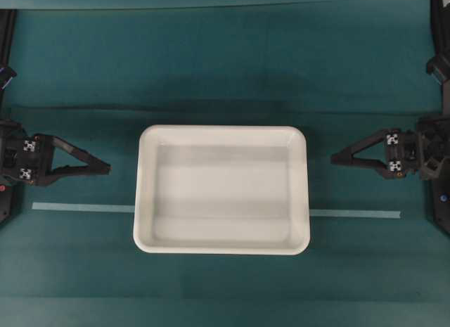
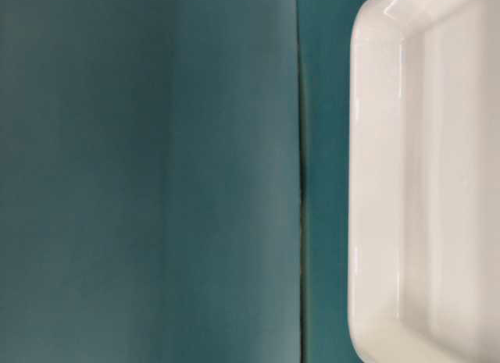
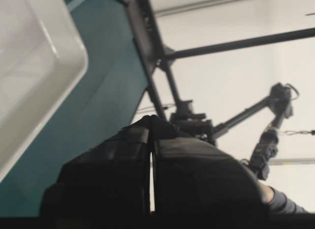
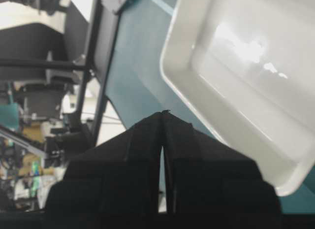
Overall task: Lift the white case with both hands.
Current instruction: 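Move both grippers inward toward the left and right rims of the white tray, then lower both open grippers over the tray's side rims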
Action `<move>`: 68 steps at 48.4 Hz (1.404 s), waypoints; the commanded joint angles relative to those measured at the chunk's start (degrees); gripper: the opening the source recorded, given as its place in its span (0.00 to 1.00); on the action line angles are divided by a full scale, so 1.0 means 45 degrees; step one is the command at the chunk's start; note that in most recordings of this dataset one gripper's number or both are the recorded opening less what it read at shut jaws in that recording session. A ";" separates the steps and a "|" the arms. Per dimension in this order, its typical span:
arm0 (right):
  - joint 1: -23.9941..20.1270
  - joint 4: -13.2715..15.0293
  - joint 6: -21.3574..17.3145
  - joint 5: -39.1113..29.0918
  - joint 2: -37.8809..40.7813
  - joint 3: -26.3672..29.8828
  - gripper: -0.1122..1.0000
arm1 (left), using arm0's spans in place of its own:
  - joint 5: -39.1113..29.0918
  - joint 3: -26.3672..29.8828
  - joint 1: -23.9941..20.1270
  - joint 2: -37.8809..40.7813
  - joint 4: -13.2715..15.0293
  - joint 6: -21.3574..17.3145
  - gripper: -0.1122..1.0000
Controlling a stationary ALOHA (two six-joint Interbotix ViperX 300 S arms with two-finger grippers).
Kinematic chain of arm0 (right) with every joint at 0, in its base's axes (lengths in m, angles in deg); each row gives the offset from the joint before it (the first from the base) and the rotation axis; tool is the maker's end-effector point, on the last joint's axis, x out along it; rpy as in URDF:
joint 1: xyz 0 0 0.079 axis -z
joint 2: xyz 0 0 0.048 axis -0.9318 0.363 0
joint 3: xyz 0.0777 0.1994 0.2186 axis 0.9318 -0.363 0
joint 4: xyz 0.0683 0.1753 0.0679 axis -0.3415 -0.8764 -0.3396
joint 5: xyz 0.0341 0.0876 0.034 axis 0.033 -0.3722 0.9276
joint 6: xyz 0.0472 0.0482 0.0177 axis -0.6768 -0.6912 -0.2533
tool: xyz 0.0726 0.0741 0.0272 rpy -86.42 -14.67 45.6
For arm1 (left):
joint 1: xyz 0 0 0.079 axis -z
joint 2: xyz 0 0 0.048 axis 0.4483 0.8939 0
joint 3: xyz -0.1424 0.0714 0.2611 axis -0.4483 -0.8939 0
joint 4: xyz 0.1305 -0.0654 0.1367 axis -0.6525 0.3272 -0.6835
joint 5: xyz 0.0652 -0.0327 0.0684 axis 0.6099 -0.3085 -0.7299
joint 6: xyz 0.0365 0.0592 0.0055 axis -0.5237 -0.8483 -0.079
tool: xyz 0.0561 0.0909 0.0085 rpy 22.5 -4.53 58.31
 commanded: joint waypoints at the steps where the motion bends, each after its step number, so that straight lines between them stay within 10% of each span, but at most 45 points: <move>1: 0.0000 0.0000 -0.0039 0.0117 0.0527 -0.0059 0.11 | -0.0039 0.0176 -0.0156 0.0273 -0.0039 -0.0020 0.07; 9: -0.0059 0.0000 -0.0020 0.0293 0.0938 -0.0098 0.15 | -0.0039 -0.0254 -0.0195 0.0195 -0.0039 -0.0039 0.10; 14: -0.0078 0.0000 0.0000 0.0742 0.1152 -0.0137 0.34 | -0.0078 -0.0410 -0.0215 0.0273 -0.0039 -0.0039 0.20; 25: -0.0176 0.0000 -0.0039 0.1621 0.1230 -0.0352 0.86 | -0.1348 -0.0508 -0.0176 0.0762 -0.0039 0.0020 0.77; 31: -0.0293 -0.0039 -0.0215 0.1621 0.1230 -0.0781 0.95 | -0.1348 -0.0898 -0.0156 0.0977 -0.0059 0.0020 0.98; 68: -0.1309 -0.0176 -0.1816 0.7812 0.5625 -0.3223 0.94 | 0.6035 -0.3164 -0.0508 0.6289 -0.0059 -0.0156 0.96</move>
